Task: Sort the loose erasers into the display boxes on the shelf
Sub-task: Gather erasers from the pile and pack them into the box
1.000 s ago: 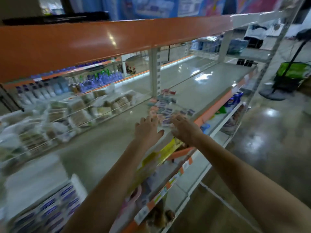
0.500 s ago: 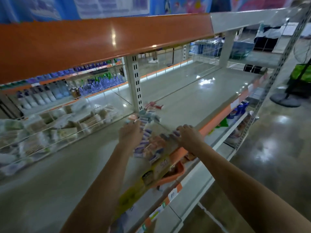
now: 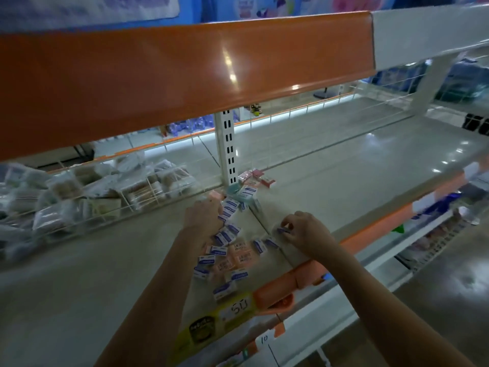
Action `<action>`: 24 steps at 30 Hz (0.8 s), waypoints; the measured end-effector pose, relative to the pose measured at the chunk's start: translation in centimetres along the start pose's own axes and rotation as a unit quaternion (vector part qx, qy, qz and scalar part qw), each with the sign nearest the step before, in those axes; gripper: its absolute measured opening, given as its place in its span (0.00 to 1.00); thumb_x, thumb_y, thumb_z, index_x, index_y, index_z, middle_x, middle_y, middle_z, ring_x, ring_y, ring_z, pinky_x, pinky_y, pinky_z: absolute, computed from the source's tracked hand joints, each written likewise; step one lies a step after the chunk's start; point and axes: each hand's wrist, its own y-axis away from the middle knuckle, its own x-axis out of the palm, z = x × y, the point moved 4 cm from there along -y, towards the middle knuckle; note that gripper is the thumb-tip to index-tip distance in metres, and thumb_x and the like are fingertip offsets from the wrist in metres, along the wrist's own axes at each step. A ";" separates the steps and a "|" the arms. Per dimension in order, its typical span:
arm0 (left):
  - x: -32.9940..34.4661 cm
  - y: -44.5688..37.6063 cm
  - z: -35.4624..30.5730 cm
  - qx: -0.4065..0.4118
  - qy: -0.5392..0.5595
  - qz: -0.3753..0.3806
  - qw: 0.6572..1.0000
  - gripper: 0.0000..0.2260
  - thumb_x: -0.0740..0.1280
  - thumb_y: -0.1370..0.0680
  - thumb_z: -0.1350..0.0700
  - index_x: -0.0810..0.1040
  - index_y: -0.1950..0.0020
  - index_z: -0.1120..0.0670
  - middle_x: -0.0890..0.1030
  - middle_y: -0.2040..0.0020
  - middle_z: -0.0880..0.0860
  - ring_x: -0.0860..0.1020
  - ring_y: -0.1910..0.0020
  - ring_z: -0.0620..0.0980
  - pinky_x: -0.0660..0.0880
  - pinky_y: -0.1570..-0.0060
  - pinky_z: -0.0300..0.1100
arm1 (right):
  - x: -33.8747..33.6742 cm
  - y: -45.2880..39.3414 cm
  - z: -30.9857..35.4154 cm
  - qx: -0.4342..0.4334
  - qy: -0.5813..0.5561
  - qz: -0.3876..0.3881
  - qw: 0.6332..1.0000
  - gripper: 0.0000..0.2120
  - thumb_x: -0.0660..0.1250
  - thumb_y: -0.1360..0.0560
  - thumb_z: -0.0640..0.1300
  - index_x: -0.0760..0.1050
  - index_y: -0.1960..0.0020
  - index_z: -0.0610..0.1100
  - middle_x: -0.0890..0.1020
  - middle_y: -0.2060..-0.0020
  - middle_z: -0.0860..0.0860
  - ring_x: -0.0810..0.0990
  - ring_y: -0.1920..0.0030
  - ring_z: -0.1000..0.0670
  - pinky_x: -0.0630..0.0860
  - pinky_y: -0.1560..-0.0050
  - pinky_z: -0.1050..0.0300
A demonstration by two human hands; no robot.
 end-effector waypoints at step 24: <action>-3.7 8.1 -1.4 -0.117 0.025 -0.133 0.984 0.10 0.70 0.26 0.52 0.78 0.46 0.52 0.81 0.50 0.51 0.77 0.49 0.52 0.71 0.49 0.45 | -2.8 -4.4 3.7 -0.297 -0.089 0.049 0.949 0.11 0.66 0.25 0.41 0.76 0.43 0.42 0.75 0.44 0.48 0.74 0.49 0.53 0.69 0.49 0.65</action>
